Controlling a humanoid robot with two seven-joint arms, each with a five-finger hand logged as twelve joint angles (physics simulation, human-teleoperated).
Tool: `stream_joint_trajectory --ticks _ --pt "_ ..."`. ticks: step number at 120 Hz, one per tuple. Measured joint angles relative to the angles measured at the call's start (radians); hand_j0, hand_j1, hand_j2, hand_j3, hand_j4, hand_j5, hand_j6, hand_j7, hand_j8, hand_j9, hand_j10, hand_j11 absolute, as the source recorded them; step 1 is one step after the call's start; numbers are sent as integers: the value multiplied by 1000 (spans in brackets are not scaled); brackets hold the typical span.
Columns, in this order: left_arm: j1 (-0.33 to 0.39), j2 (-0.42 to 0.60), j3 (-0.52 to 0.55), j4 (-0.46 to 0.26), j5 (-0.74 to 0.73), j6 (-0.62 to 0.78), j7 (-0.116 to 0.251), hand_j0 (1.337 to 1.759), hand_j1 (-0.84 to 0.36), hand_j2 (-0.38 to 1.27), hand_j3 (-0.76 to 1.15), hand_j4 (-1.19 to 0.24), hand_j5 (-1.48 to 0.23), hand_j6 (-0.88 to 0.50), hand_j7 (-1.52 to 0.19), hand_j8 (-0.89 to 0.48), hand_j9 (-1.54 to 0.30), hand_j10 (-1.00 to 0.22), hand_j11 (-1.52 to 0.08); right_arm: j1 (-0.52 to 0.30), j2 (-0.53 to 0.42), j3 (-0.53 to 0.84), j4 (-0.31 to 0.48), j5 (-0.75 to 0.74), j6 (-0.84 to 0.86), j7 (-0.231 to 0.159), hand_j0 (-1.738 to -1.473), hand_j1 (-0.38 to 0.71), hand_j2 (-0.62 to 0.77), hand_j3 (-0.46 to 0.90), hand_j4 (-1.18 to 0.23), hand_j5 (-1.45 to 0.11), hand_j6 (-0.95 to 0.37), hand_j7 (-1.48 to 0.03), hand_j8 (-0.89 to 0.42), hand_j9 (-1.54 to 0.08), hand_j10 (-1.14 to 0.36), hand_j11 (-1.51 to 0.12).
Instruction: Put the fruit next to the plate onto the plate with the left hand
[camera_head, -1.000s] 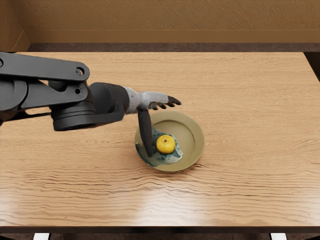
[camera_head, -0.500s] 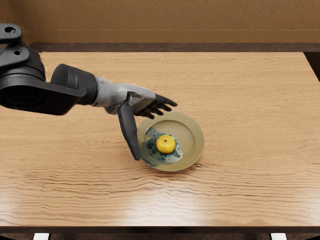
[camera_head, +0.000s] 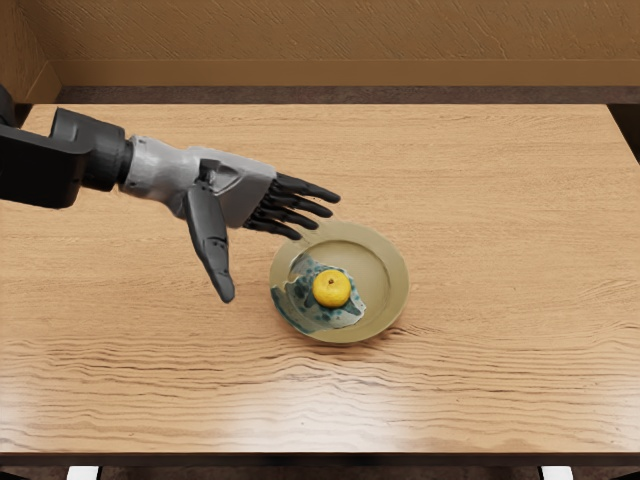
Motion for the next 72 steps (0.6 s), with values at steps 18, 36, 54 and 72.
stream_joint_trajectory --ticks 18,36,54,72 --pt "45 19 -7 82 -55 -12 0 1658 349 0 0 -1 0 -1 0 -1 0 0 0 0 0 0 0 0 0 0 -1658 -320 -5 0 -24 -31 -24 -31 -24 -31 -24 -31" --pt "80 26 -8 141 -76 -15 0 1658 349 0 0 0 0 0 0 0 0 0 0 0 0 0 0 0 0 0 -1658 -320 -5 0 -24 -31 -24 -31 -24 -31 -24 -31" --pt "98 26 -9 175 -81 -16 0 1658 349 0 0 0 0 0 0 0 0 0 0 0 0 0 0 0 0 0 -1658 -320 -5 0 -24 -31 -24 -31 -24 -31 -24 -31" --pt "100 24 -9 196 -81 -16 2 1658 349 0 0 0 0 0 0 0 0 0 0 0 0 0 0 0 0 0 -1658 -320 -5 0 -24 -31 -24 -31 -24 -31 -24 -31"
